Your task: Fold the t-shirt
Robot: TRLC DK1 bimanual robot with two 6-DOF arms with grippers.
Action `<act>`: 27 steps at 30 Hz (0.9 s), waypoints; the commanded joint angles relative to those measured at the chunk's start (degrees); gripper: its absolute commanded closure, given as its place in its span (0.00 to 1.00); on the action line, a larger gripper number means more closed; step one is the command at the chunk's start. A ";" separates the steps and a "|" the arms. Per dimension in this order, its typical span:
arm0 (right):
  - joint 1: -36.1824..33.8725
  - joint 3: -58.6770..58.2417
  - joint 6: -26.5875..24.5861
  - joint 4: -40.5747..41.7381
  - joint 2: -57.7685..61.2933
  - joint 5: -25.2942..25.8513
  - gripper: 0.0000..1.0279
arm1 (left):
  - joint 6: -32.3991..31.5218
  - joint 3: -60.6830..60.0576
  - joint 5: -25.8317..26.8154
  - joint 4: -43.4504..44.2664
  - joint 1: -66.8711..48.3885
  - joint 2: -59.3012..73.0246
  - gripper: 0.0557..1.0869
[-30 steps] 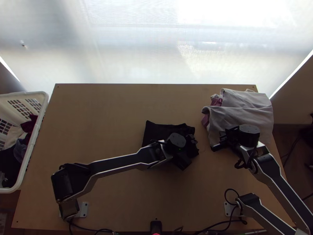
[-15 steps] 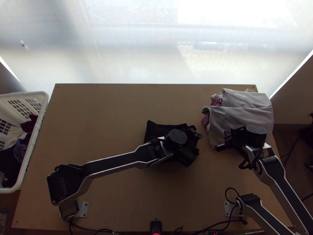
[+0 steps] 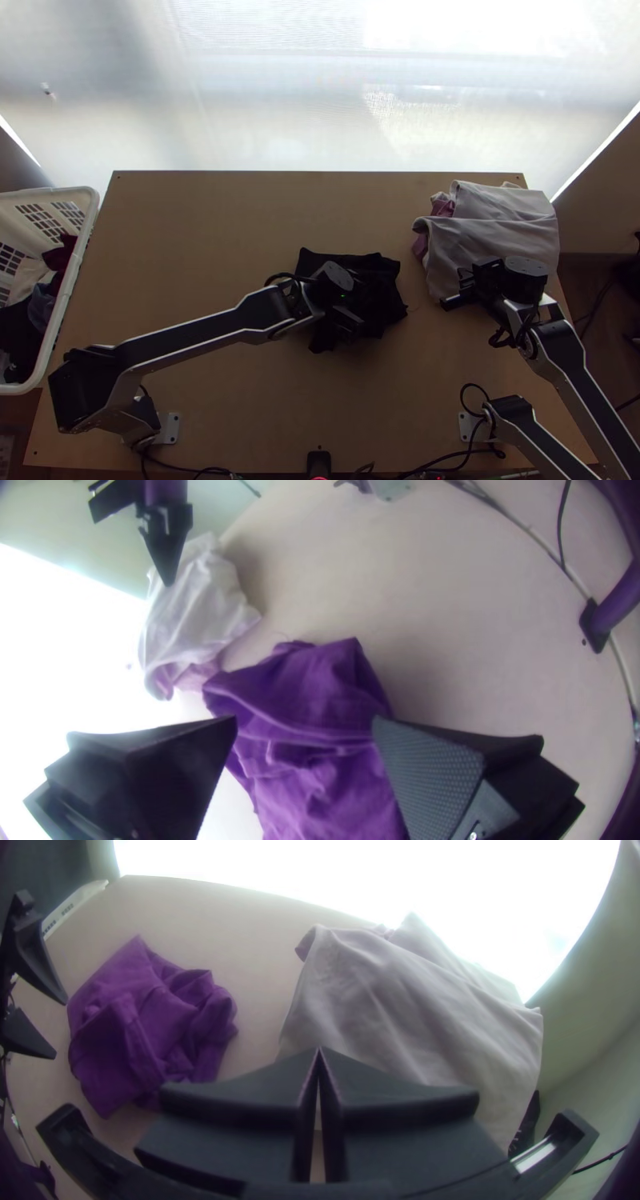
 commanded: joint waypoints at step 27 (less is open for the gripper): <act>29.05 31.67 10.85 -9.54 32.31 -20.56 0.97 | -48.41 22.31 21.46 -41.05 25.69 8.77 0.72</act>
